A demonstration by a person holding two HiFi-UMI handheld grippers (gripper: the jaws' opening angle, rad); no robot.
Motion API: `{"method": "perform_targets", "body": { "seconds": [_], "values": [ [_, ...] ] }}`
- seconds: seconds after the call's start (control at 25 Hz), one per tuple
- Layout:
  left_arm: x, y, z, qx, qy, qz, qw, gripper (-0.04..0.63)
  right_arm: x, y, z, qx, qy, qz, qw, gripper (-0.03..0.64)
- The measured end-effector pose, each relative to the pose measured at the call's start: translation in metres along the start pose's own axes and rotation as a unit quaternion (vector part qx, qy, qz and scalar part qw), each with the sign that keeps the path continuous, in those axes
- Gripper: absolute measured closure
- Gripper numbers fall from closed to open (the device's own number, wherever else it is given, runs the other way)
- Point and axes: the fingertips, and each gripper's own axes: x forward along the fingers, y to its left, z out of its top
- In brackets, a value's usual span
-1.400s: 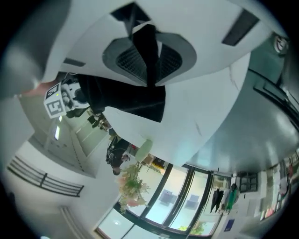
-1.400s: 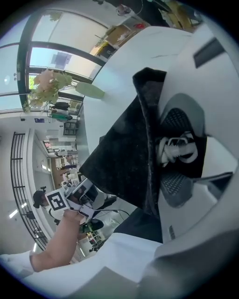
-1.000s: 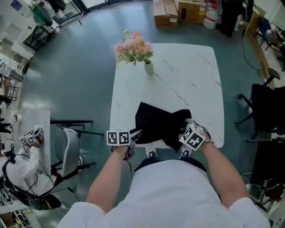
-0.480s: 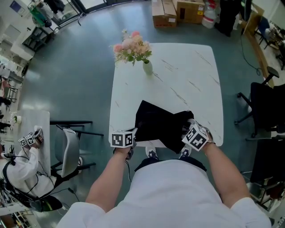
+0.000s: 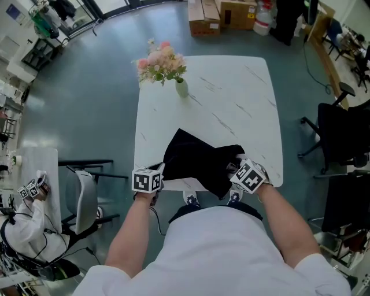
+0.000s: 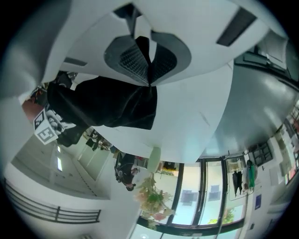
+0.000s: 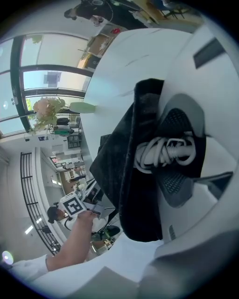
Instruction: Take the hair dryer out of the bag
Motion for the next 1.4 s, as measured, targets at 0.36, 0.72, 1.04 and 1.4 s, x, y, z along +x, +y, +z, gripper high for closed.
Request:
{"method": "perform_targets", "body": {
  "seconds": [0.36,0.72,1.04,1.4],
  "values": [
    [-0.005,-0.006,-0.011,0.025,0.001,-0.016,0.9996,0.374,-0.001,-0.005,-0.003,0.101,0.005,0.045,0.994,0.371],
    [-0.004,-0.038,-0.041,0.029,0.076,-0.108,0.9908,0.316,0.0,0.002,0.007,0.016,0.05,0.044,0.998,0.36],
    [-0.011,-0.062,-0.03,-0.117,0.031,-0.232,0.9653,0.318,0.012,0.011,-0.004,-0.056,0.049,0.023,0.997,0.339],
    [-0.003,-0.039,-0.023,-0.106,0.005,-0.14,0.9845,0.565,0.017,0.018,0.001,-0.116,0.088,0.005,0.989,0.374]
  ]
}}
